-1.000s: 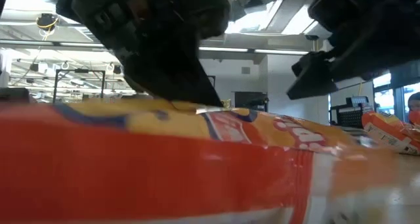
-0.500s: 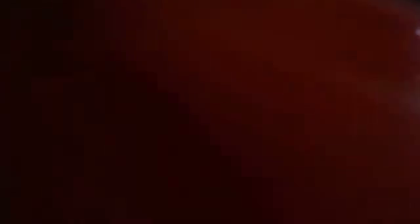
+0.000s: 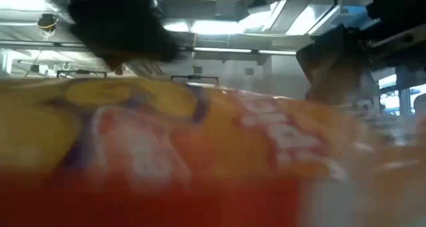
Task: Sort Maruchan noodles
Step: Put the orange noodle pack into the yellow bin
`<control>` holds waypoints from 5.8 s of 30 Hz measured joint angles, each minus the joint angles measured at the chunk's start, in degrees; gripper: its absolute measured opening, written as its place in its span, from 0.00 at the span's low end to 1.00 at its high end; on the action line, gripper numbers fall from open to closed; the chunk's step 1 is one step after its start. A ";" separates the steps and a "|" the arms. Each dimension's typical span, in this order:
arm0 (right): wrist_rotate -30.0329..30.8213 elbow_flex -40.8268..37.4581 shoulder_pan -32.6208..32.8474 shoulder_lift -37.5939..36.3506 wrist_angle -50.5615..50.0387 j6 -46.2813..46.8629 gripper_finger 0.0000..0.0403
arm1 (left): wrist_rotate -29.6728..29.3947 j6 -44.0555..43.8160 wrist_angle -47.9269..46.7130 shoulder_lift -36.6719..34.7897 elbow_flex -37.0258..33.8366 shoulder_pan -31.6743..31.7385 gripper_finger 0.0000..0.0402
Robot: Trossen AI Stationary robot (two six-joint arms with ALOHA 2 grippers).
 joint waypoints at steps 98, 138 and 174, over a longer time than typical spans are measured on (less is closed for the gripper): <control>33.11 3.71 7.50 0.92 -21.50 -0.28 0.66 | -6.04 -13.73 -16.30 -0.46 2.41 16.73 0.74; 34.03 3.67 7.35 1.55 -21.39 -1.29 0.66 | 13.23 -14.55 -8.70 3.93 2.45 18.28 0.69; 23.70 1.40 3.07 -5.88 -30.49 10.16 0.66 | -14.70 -16.94 -16.02 4.85 2.25 6.55 0.69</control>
